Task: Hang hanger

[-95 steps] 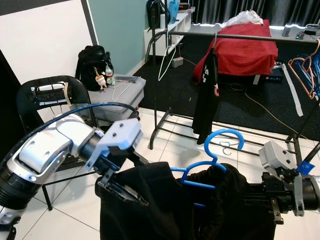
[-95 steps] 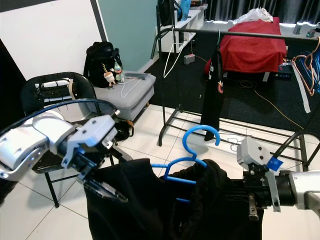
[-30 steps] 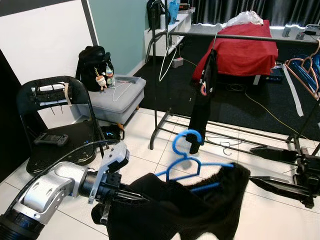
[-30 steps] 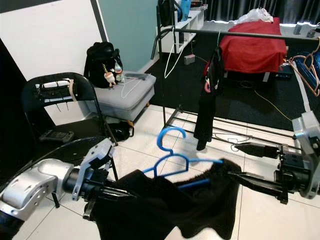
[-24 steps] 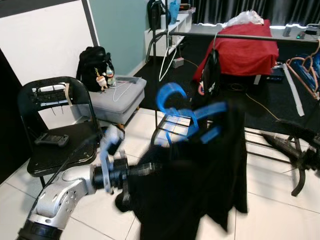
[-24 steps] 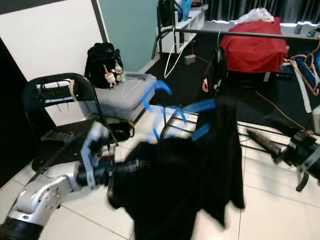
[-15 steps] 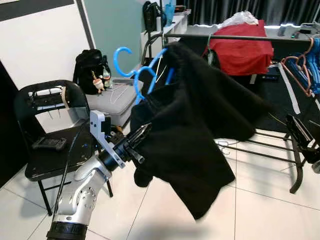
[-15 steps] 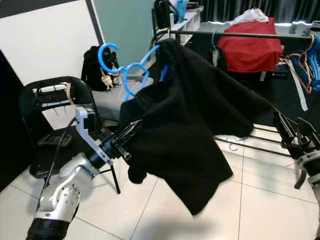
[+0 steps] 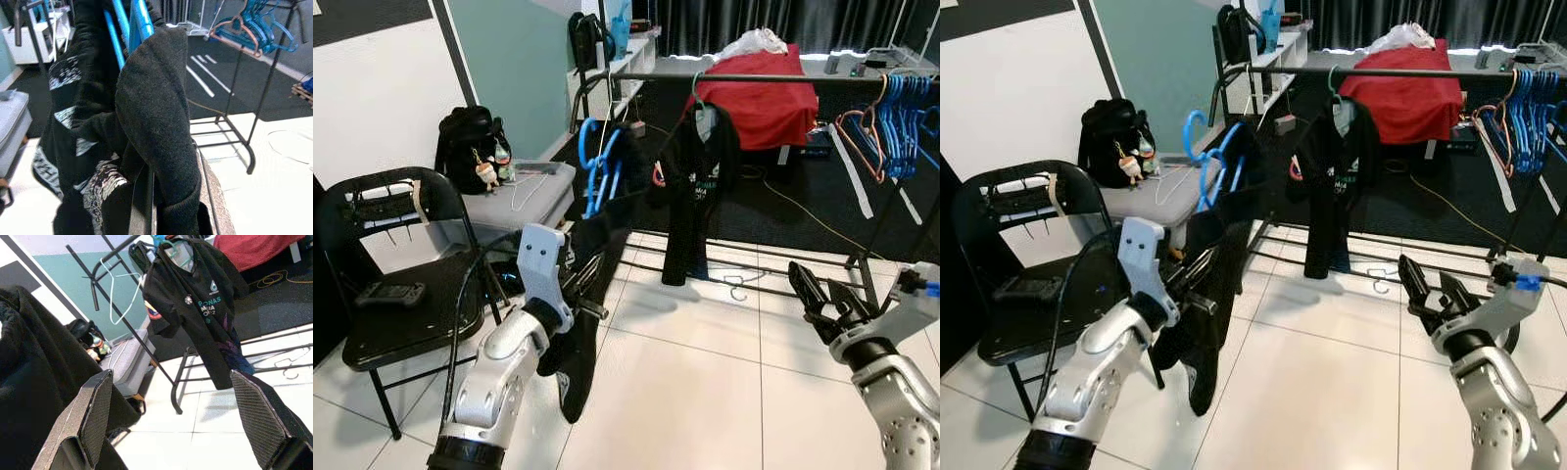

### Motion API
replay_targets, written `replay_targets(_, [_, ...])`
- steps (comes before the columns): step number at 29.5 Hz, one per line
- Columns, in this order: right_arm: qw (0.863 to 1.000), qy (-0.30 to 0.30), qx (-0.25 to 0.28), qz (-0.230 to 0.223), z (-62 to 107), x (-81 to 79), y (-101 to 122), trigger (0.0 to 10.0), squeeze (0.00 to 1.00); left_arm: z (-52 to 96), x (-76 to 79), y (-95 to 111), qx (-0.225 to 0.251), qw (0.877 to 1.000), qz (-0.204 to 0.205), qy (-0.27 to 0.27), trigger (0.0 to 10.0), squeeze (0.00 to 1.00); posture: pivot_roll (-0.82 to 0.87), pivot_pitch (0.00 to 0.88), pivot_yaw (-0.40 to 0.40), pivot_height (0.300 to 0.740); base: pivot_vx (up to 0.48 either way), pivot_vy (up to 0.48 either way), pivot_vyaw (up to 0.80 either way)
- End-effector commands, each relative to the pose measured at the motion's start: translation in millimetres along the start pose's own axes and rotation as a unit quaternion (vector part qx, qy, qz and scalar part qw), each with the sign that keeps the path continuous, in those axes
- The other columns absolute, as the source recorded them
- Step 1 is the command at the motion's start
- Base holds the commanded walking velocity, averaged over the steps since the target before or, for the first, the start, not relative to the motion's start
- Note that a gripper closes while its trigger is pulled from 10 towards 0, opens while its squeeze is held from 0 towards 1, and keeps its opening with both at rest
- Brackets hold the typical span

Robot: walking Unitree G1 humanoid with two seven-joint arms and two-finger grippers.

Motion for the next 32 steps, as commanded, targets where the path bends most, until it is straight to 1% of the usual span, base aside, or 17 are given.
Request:
replay_targets(1, [1.0, -0.006, -0.003, -0.003, -0.2, 1.6, -4, 10.0, 0.0, -0.8, -1.0, 6, 0.01, 1.0, -0.008, 0.001, 10.0, 0.0, -0.21, 0.0, 0.043, 0.74, 0.0, 0.0, 0.0])
replay_targets(2, [1.0, -0.019, -0.003, -0.004, -1.9, 4.8, -5, 10.0, 0.0, -1.5, -1.5, 2, -0.004, 1.0, -0.02, 0.007, 10.0, 0.0, -0.21, 0.0, 0.042, 0.74, 0.0, 0.0, -0.8])
replay_targets(4, [1.0, -0.019, -0.003, -0.004, -1.9, 4.8, -5, 10.0, 0.0, -1.5, -1.5, 2, -0.004, 1.0, -0.02, 0.007, 10.0, 0.0, -0.21, 0.0, 0.042, 0.74, 0.0, 0.0, -0.8])
replay_targets(5, [1.0, -0.03, 0.001, -0.006, -3.8, 6.9, -4, 10.0, 0.0, -2.6, 0.4, -1, -0.01, 0.999, -0.03, 0.003, 10.0, 0.0, -0.21, 0.0, 0.043, 0.74, 0.0, 0.0, -0.8])
replay_targets(13, [0.999, -0.041, 0.002, -0.011, -8.2, 5.3, -5, 10.0, 0.0, -3.1, 2.8, -4, -0.009, 1.0, -0.02, 0.005, 10.0, 0.0, -0.22, 0.0, 0.047, 0.74, 0.0, 0.0, -0.8])
replay_targets(14, [0.999, -0.041, -0.001, -0.012, -9.8, 2.9, -8, 10.0, 0.0, -2.1, -0.2, -8, -0.011, 1.0, -0.015, 0.017, 10.0, 0.0, -0.22, 0.0, 0.047, 0.74, 0.0, 0.0, -0.8])
replay_targets(16, [0.999, -0.041, -0.001, -0.012, -9.8, 2.9, -8, 10.0, 0.0, -2.1, -0.2, -8, -0.011, 1.0, -0.015, 0.017, 10.0, 0.0, -0.22, 0.0, 0.047, 0.74, 0.0, 0.0, -0.8])
replay_targets(17, [0.999, -0.042, -0.003, -0.013, -10.5, 0.7, -10, 10.0, 0.0, -0.9, -3.6, -12, -0.015, 0.999, -0.015, 0.033, 10.0, 0.0, -0.22, 0.0, 0.048, 0.74, 0.0, 0.0, -0.8])
replay_targets(18, [0.999, -0.042, -0.003, -0.013, -10.5, 0.7, -10, 10.0, 0.0, -0.9, -3.6, -12, -0.015, 0.999, -0.015, 0.033, 10.0, 0.0, -0.22, 0.0, 0.048, 0.74, 0.0, 0.0, -0.8])
replay_targets(19, [0.999, -0.042, -0.008, -0.007, -10.9, -2.2, -15, 10.0, 0.0, 2.6, -13.1, -20, -0.027, 0.997, -0.026, 0.062, 10.0, 0.0, -0.22, 0.0, 0.046, 0.74, 0.0, 0.0, -0.8])
replay_targets(20, [0.999, -0.042, -0.008, -0.007, -10.9, -2.2, -15, 10.0, 0.0, 2.6, -13.1, -20, -0.027, 0.997, -0.026, 0.062, 10.0, 0.0, -0.22, 0.0, 0.046, 0.74, 0.0, 0.0, -0.8])
replay_targets(21, [0.999, -0.039, -0.02, 0.012, -11.6, -8.3, -23, 10.0, 0.0, 11.2, -26.6, -31, -0.048, 0.993, -0.038, 0.105, 10.0, 0.0, -0.23, 0.0, 0.036, 0.74, 0.0, 0.0, -0.8])
replay_targets(25, [0.999, -0.039, -0.02, 0.012, -11.6, -8.3, -23, 10.0, 0.0, 11.2, -26.6, -31, -0.048, 0.993, -0.038, 0.105, 10.0, 0.0, -0.23, 0.0, 0.036, 0.74, 0.0, 0.0, -0.8])
replay_targets(26, [0.998, -0.02, -0.039, 0.033, -13.8, -22.5, -40, 10.0, 0.0, 30.5, -43.8, -49, -0.084, 0.983, -0.044, 0.161, 10.0, 0.0, -0.21, 0.0, 0.012, 0.74, 0.0, 0.0, 0.0])
replay_targets(27, [0.998, -0.02, -0.039, 0.033, -13.8, -22.5, -40, 10.0, 0.0, 30.5, -43.8, -49, -0.084, 0.983, -0.044, 0.161, 10.0, 0.0, -0.21, 0.0, 0.012, 0.74, 0.0, 0.0, 0.0])
replay_targets(29, [0.998, -0.002, -0.055, 0.042, -17.4, -32.8, -50, 10.0, 0.0, 36.4, -47.8, -52, -0.092, 0.978, -0.04, 0.184, 10.0, 0.0, -0.21, 0.0, 0.004, 0.74, 0.467, 0.0, 0.0])
replay_targets(32, [0.997, 0.005, -0.06, 0.047, -18.9, -36.1, -53, 10.0, 0.0, 35.4, -48.2, -50, -0.089, 0.977, -0.039, 0.188, 10.0, 0.0, -0.2, 0.0, 0.003, 0.74, 0.476, 0.0, 0.0])
Point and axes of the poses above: a point about 5 cm out from each wrist's last joint towards the gripper, its own z axis pointing back from the gripper into the wrist, its own y axis along the axis of the wrist's last joint, x = y × z, the point moved 4 cm from there along -z, pointing out of the wrist towards the gripper, and after that the axes turned 2 degrees about -z, right-handed, at the moved point
